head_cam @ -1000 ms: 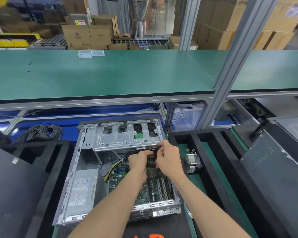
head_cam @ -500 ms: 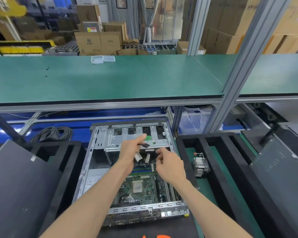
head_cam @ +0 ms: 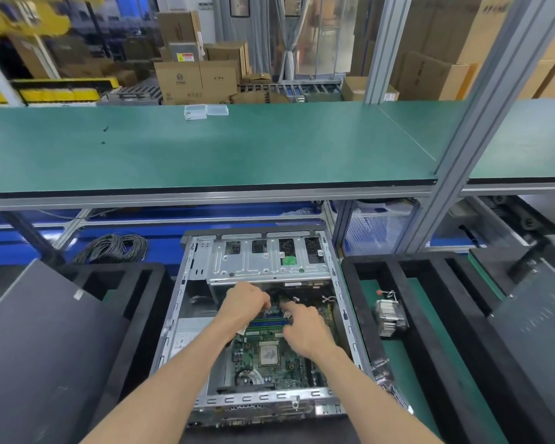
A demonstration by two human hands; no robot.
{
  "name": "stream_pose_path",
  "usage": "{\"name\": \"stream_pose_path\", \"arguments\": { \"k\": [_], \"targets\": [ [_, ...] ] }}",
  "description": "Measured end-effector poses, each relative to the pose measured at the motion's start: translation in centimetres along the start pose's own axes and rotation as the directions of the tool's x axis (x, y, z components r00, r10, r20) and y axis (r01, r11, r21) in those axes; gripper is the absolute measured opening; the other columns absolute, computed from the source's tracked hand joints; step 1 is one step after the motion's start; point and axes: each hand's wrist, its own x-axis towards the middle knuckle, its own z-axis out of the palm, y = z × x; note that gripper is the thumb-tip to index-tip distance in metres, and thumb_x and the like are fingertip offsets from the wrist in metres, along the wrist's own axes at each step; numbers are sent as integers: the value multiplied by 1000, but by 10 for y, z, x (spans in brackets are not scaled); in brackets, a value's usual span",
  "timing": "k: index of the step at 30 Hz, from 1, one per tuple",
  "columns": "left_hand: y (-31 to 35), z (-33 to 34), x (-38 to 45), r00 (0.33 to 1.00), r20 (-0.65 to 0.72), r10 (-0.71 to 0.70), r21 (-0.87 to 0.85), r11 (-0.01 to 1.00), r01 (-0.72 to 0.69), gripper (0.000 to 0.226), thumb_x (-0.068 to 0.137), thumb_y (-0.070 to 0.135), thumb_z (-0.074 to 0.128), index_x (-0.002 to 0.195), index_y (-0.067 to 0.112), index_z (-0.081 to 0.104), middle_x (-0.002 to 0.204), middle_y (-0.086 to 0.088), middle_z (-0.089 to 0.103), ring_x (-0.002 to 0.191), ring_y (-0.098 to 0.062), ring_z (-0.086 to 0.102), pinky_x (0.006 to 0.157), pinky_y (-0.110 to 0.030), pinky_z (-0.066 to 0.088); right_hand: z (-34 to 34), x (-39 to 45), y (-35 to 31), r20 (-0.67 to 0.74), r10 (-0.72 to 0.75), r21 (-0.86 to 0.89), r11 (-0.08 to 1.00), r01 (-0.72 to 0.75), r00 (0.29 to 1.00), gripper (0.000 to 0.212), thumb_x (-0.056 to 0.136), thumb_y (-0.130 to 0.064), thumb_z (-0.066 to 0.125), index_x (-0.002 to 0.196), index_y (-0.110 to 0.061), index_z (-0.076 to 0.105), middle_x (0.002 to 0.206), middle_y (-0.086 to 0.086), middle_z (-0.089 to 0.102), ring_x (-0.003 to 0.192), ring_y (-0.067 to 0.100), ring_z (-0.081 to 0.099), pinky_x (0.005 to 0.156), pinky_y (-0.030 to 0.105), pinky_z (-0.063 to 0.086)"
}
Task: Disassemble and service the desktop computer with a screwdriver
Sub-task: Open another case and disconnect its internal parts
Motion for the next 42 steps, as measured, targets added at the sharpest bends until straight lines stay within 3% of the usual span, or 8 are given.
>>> {"name": "stream_pose_path", "arguments": {
  "k": [5, 8, 12, 17, 22, 30, 37, 42],
  "targets": [
    [-9, 19, 12, 997, -53, -48, 225, 973, 59, 32, 79, 21, 52, 108, 19, 67, 103, -8, 68, 90, -28, 64, 72, -30, 49, 0, 9, 13, -22, 62, -291, 954, -66, 998, 41, 97, -21, 47, 138, -23, 52, 124, 10, 62, 108, 33, 63, 76, 38, 46],
    [-13, 29, 19, 994, -96, -43, 307, 949, 71, 24, 77, 23, 54, 99, 16, 57, 89, -7, 59, 81, -29, 59, 65, -31, 46, 4, 9, 13, -63, 17, -370, 928, -39, 998, 31, 98, -27, 47, 126, -21, 61, 119, 9, 65, 105, 32, 65, 72, 36, 42],
    [-18, 39, 26, 992, -122, 27, 389, 921, 23, 13, 74, 23, 57, 85, 19, 52, 79, -4, 59, 74, -27, 58, 59, -30, 47, 7, 10, 13, -161, -36, -352, 936, -24, 986, 25, 101, -30, 45, 116, -17, 62, 116, 7, 64, 103, 31, 65, 69, 35, 39],
    [-25, 49, 43, 981, -117, 154, 508, 858, -74, 25, 85, 32, 62, 106, 20, 67, 104, -10, 70, 94, -33, 67, 67, -33, 49, 10, 13, 18, -194, -52, -338, 941, -17, 980, 26, 103, -25, 45, 126, -14, 52, 112, 10, 65, 99, 33, 66, 67, 37, 41],
    [-33, 54, 60, 967, -93, 239, 590, 795, -139, 18, 90, 36, 59, 79, 22, 56, 94, -7, 72, 88, -31, 67, 64, -33, 43, 15, 17, 21, -190, -44, -322, 946, -20, 981, 31, 102, -22, 49, 131, -13, 47, 111, 11, 68, 97, 32, 67, 66, 38, 43],
    [-34, 58, 72, 950, -57, 308, 703, 688, -181, 22, 91, 21, 56, 109, 27, 67, 106, -5, 70, 95, -30, 67, 71, -37, 51, 19, 20, 23, -178, -74, -306, 952, 16, 981, 37, 98, -15, 50, 135, -12, 43, 115, 12, 66, 95, 36, 68, 64, 39, 41],
    [-30, 64, 68, 954, -27, 300, 721, 667, -190, 11, 80, 17, 59, 74, 21, 51, 87, -6, 69, 77, -31, 67, 62, -33, 46, 20, 19, 24, -167, -81, -305, 952, 26, 983, 37, 98, -16, 51, 133, -12, 40, 117, 10, 63, 96, 35, 67, 64, 39, 41],
    [-34, 61, 73, 953, -127, 275, 658, 742, -126, 4, 79, 18, 58, 76, 19, 60, 70, 0, 55, 67, -27, 54, 63, -31, 39, 19, 18, 23, -163, -81, -330, 944, 24, 983, 39, 98, -16, 53, 134, -12, 38, 117, 10, 63, 95, 35, 68, 63, 39, 42]
  ]
}}
